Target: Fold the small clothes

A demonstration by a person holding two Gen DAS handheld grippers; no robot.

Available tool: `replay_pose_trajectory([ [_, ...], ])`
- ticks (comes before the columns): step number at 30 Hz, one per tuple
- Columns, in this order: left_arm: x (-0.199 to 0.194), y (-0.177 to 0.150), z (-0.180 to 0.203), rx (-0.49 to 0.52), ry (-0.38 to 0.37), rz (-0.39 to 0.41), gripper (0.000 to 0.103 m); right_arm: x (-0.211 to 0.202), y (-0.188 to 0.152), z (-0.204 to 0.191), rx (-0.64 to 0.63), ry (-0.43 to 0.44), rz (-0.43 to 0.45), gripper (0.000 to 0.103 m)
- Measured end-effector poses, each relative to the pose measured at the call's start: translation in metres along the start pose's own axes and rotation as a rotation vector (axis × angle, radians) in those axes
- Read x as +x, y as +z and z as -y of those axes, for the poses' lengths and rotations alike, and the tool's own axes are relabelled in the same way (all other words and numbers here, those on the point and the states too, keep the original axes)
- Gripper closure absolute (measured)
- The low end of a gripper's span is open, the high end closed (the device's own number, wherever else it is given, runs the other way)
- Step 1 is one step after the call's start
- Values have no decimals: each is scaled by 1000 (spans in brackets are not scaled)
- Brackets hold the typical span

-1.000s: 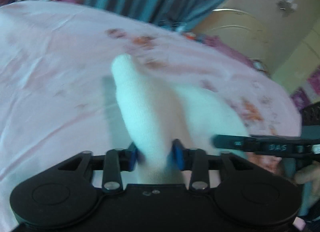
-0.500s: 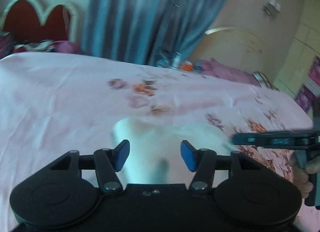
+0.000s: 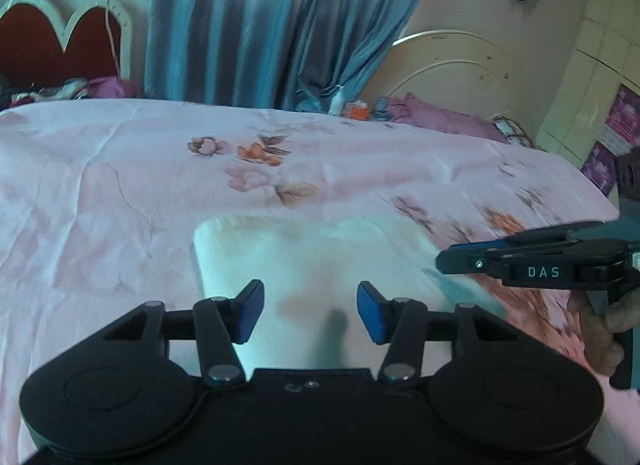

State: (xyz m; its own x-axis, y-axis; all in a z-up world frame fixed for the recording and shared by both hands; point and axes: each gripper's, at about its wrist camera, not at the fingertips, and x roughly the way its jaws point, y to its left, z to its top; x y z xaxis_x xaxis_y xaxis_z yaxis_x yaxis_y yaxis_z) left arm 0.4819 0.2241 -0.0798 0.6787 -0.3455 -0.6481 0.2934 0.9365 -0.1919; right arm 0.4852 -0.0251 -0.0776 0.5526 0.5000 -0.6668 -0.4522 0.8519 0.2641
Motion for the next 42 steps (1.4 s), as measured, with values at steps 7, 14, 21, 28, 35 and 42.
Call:
replay_pose_trajectory([
  [7,-19,-40,20,13,119,17,63,3,-28,-19,-123,-51,-68,85],
  [14,-57,-79,36,-68,177,-5,62,-54,-62,-37,-113,32,-37,85],
  [21,-81,-99,53,-110,218,-25,61,-77,-103,-32,-42,-7,-90,85],
  [28,-118,-106,93,-96,215,8,59,-140,-114,-46,-35,-41,2,85],
  [35,-160,-123,134,-77,289,66,9,-183,-148,-57,-1,-133,29,73],
  [42,-199,-138,163,-65,315,101,0,-235,-172,-69,10,-218,120,0],
])
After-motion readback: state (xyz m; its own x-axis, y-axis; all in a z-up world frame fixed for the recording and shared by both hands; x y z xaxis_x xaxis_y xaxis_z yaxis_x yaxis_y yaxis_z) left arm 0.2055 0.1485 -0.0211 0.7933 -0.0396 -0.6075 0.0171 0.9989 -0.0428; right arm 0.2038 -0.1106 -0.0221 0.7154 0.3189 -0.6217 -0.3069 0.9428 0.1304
